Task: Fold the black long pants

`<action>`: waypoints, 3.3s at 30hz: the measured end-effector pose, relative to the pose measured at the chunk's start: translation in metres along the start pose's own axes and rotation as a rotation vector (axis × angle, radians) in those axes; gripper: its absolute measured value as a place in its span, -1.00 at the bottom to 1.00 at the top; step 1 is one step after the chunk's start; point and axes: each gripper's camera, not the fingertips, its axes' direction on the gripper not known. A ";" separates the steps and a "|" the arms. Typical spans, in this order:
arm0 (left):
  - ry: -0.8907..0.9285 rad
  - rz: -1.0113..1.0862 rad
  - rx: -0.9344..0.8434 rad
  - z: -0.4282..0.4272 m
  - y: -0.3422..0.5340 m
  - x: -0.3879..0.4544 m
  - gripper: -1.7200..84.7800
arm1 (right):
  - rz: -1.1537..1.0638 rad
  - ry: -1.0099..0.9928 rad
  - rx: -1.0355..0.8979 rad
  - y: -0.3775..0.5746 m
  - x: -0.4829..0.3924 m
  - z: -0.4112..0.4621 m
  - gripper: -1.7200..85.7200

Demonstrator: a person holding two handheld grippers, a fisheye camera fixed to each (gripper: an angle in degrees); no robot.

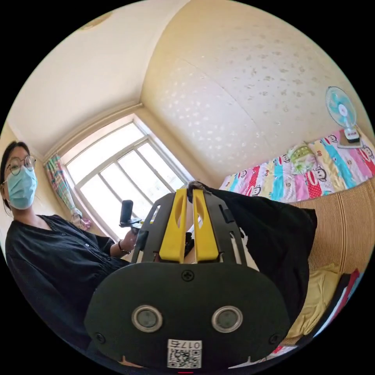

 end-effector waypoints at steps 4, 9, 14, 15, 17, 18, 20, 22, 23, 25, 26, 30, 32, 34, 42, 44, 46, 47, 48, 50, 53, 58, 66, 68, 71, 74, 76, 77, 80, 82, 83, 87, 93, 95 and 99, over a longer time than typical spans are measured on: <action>-0.158 0.194 0.088 -0.007 -0.014 0.062 -0.57 | -0.203 -0.136 -0.081 0.021 -0.095 0.038 -0.90; -0.111 0.351 0.246 -0.032 0.002 0.105 -0.87 | -0.391 -0.060 -0.169 0.077 -0.201 0.040 -0.91; 0.102 0.201 0.323 -0.061 0.017 0.105 -0.96 | -0.418 0.087 -0.038 0.142 -0.250 -0.011 -0.91; 0.117 0.190 0.347 -0.067 0.018 0.104 -0.96 | -0.438 0.187 0.004 0.165 -0.262 -0.025 -0.91; 0.151 0.165 0.445 -0.099 0.018 0.105 -0.97 | -0.423 0.399 0.014 0.200 -0.276 -0.038 -0.89; 0.155 0.169 0.468 -0.108 0.018 0.106 -0.97 | -0.394 0.533 0.003 0.224 -0.282 -0.043 -0.85; 0.168 0.193 0.553 -0.144 0.020 0.114 -0.97 | -0.326 0.662 -0.016 0.260 -0.284 -0.048 -0.75; 0.212 0.208 0.611 -0.169 0.023 0.119 -0.97 | -0.273 0.646 0.024 0.295 -0.286 -0.058 -0.65; 0.227 0.227 0.651 -0.185 0.026 0.123 -0.97 | -0.242 0.578 0.082 0.318 -0.286 -0.069 -0.62; 0.203 0.267 0.704 -0.207 0.032 0.135 -0.96 | -0.182 0.431 0.189 0.355 -0.282 -0.085 -0.60; 0.188 0.275 0.731 -0.221 0.036 0.142 -0.96 | -0.167 0.413 0.207 0.362 -0.280 -0.087 -0.60; 0.263 0.290 0.778 -0.253 0.044 0.153 -0.96 | -0.200 0.382 0.212 0.373 -0.287 -0.070 -0.57; 0.288 0.294 0.799 -0.267 0.051 0.162 -0.95 | -0.266 0.269 0.207 0.363 -0.303 -0.052 -0.59; 0.276 0.294 0.817 -0.277 0.059 0.168 -0.94 | -0.359 0.104 0.262 0.353 -0.325 -0.039 -0.69; 0.205 0.234 0.901 -0.325 0.097 0.162 -0.92 | -0.605 0.131 0.249 0.309 -0.381 -0.040 -0.73; 0.179 0.182 0.925 -0.335 0.100 0.160 -0.92 | -0.610 0.085 0.158 0.312 -0.382 -0.030 -0.66; 0.148 0.137 0.937 -0.341 0.101 0.160 -0.92 | -0.629 0.024 0.092 0.325 -0.384 -0.014 -0.64; 0.129 0.113 0.940 -0.345 0.101 0.161 -0.92 | -0.619 0.001 0.071 0.335 -0.384 -0.004 -0.63; 0.119 0.106 0.942 -0.347 0.101 0.162 -0.92 | -0.582 -0.043 0.052 0.345 -0.381 0.007 -0.61; 0.079 0.097 0.936 -0.352 0.096 0.167 -0.92 | -0.517 -0.174 0.008 0.353 -0.374 0.019 -0.59; 0.065 0.092 0.912 -0.356 0.086 0.172 -0.92 | -0.456 -0.267 0.017 0.361 -0.373 0.033 -0.57; 0.042 0.089 0.882 -0.363 0.071 0.173 -0.92 | -0.450 -0.255 0.078 0.330 -0.386 0.028 -0.71; 0.032 0.281 0.700 -0.398 0.063 0.147 -0.94 | -0.496 0.203 0.462 0.206 -0.412 -0.075 -0.88; 0.090 0.405 0.674 -0.410 0.075 0.149 -0.94 | -0.555 0.268 0.521 0.192 -0.437 -0.079 -0.88; 0.122 0.459 0.738 -0.426 0.101 0.154 -0.94 | -0.641 0.257 0.624 0.183 -0.469 -0.078 -0.88; 0.119 0.449 0.764 -0.435 0.111 0.148 -0.92 | -0.699 0.280 0.689 0.169 -0.484 -0.071 -0.89; 0.071 0.428 0.760 -0.434 0.106 0.139 -0.90 | -0.721 0.322 0.703 0.154 -0.484 -0.061 -0.89; 0.040 0.389 0.757 -0.429 0.100 0.128 -0.88 | -0.698 0.354 0.691 0.138 -0.479 -0.051 -0.89; 0.021 0.224 0.774 -0.406 0.077 0.078 -0.86 | -0.576 0.416 0.636 0.091 -0.448 -0.020 -0.89; 0.006 0.094 0.755 -0.388 0.049 0.036 -0.85 | -0.560 0.489 0.607 0.059 -0.424 0.005 -0.89; -0.014 0.037 0.731 -0.379 0.022 0.005 -0.85 | -0.568 0.544 0.575 0.029 -0.406 0.025 -0.89; -0.107 -0.087 0.617 -0.349 -0.122 -0.120 -0.81 | -0.576 0.753 0.461 -0.148 -0.304 0.121 -0.86; -0.340 -0.485 0.281 -0.257 -0.257 -0.338 -0.78 | -0.078 1.071 -0.231 -0.348 -0.067 0.241 -0.80; -0.248 -0.550 0.176 -0.195 -0.222 -0.388 -0.77 | 0.091 0.936 -0.490 -0.333 0.005 0.259 -0.75; -0.206 -0.627 0.002 -0.072 -0.124 -0.429 -0.78 | 0.317 0.828 -0.852 -0.219 0.139 0.283 -0.71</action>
